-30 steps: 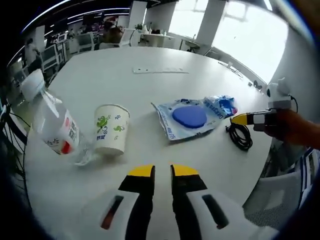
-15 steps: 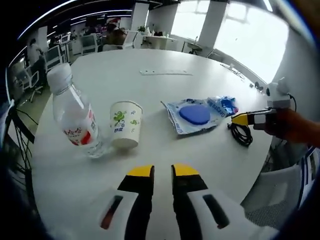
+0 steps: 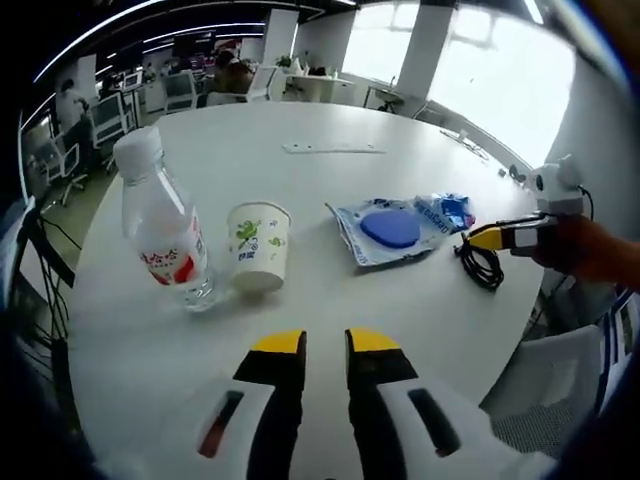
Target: Arrange the tabletop items into an orderly group along one side of the table until the central work area is clear of visible clutter.
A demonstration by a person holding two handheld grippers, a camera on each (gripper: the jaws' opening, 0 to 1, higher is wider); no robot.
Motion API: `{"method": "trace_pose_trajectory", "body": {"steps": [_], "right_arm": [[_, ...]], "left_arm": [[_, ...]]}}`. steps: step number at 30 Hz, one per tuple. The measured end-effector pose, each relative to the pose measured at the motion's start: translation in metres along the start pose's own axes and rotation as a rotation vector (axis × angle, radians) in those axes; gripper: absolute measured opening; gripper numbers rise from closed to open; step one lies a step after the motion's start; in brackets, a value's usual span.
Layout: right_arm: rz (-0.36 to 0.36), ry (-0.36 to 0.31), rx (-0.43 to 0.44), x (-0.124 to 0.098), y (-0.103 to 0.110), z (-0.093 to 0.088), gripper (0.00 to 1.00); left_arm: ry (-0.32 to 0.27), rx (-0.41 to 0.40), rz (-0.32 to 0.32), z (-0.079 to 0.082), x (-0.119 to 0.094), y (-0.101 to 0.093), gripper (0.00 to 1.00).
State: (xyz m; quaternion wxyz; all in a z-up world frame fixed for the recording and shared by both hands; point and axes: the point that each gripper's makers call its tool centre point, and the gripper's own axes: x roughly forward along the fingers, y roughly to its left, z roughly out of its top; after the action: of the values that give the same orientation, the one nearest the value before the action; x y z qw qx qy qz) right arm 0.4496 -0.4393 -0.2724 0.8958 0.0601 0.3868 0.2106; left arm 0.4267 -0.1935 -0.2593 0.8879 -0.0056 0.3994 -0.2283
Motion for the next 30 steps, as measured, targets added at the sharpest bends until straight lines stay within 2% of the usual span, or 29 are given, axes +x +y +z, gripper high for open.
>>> {"method": "trace_pose_trajectory", "body": {"steps": [23, 30], "right_arm": [[-0.033, 0.009, -0.054, -0.027, -0.010, -0.018, 0.26], [-0.028, 0.006, -0.048, -0.032, -0.006, -0.022, 0.27]], "left_arm": [[-0.021, 0.016, 0.026, 0.008, 0.003, 0.004, 0.16], [-0.041, -0.019, 0.042, 0.013, 0.007, 0.004, 0.16]]}}
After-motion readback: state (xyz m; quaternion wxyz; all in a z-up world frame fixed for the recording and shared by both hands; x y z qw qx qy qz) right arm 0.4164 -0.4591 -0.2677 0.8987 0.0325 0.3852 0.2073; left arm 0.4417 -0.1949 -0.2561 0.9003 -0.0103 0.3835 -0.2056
